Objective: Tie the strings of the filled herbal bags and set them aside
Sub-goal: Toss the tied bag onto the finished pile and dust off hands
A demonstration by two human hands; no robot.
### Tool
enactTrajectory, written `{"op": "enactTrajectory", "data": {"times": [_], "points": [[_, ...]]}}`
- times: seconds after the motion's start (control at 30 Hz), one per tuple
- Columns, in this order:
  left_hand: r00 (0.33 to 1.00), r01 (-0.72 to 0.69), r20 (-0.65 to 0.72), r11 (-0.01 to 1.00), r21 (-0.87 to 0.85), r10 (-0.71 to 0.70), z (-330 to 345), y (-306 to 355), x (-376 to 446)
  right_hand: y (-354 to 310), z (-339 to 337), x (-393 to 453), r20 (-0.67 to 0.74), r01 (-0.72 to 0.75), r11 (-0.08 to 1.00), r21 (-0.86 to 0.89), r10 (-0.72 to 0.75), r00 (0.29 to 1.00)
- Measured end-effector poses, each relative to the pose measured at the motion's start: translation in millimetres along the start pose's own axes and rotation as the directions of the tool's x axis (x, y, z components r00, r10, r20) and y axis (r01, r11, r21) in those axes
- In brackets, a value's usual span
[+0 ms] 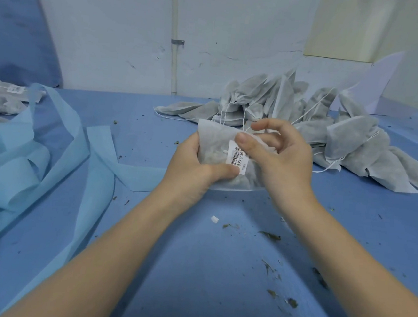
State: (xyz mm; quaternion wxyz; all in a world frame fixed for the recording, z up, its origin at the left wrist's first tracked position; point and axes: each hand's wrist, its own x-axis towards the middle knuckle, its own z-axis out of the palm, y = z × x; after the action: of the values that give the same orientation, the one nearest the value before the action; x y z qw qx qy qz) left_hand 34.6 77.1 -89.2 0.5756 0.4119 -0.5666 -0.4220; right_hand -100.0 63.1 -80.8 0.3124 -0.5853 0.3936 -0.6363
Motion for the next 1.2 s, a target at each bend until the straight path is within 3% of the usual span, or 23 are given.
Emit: {"op": "enactTrajectory", "data": {"times": [0.1, 0.3, 0.43, 0.63, 0.7, 0.8, 0.83, 0.87, 0.9, 0.97, 1.0, 1.2], "points": [[1.0, 0.011, -0.028, 0.998, -0.056, -0.013, 3, 1, 0, 1, 3, 0, -0.023, 0.023, 0.999, -0.038, -0.023, 0.999], [0.937, 0.091, -0.318, 0.98, -0.178, -0.145, 5, 2, 5, 1, -4, -6, 0.24, -0.021, 1.0, -0.016, 0.025, 0.97], [0.87, 0.078, -0.458, 0.968, -0.241, -0.184, 1, 1, 8, 4, 7, -10, 0.115, -0.1, 0.995, -0.021, 0.102, 0.988], [0.804, 0.101, -0.547, 0.96, -0.263, -0.234, -4, 3, 9, 10, 27, -10, 0.166, -0.304, 0.914, 0.268, 0.267, 0.949], [0.779, 0.09, -0.575, 0.952, -0.293, -0.251, -6, 7, 9, 7, 29, 0, 0.071, -0.335, 0.874, 0.352, 0.331, 0.941], [0.779, 0.049, -0.57, 0.932, -0.359, -0.261, -2, 10, 7, -4, 44, 20, -0.25, -0.251, 0.88, 0.404, 0.37, 0.895], [0.782, 0.047, -0.569, 0.933, -0.356, -0.256, 1, 9, 6, -10, 55, 26, -0.249, -0.214, 0.87, 0.444, 0.35, 0.903], [0.787, 0.047, -0.567, 0.939, -0.34, -0.244, 3, 9, 6, -15, 68, 30, -0.114, -0.21, 0.85, 0.483, 0.299, 0.947], [0.792, 0.048, -0.567, 0.949, -0.311, -0.226, 5, 10, 6, -20, 82, 31, 0.132, -0.262, 0.837, 0.48, 0.226, 0.965], [0.792, 0.062, -0.577, 0.966, -0.252, -0.202, 3, 10, 8, -26, 103, 28, 0.532, -0.343, 0.891, 0.297, 0.144, 0.834], [0.79, 0.072, -0.579, 0.969, -0.238, -0.201, 1, 10, 8, -25, 108, 27, 0.602, -0.343, 0.913, 0.222, 0.149, 0.785], [0.843, 0.126, -0.505, 0.981, -0.15, -0.186, 2, 7, 8, -8, 95, 29, 0.516, -0.397, 0.897, 0.195, 0.251, 0.819]]}}
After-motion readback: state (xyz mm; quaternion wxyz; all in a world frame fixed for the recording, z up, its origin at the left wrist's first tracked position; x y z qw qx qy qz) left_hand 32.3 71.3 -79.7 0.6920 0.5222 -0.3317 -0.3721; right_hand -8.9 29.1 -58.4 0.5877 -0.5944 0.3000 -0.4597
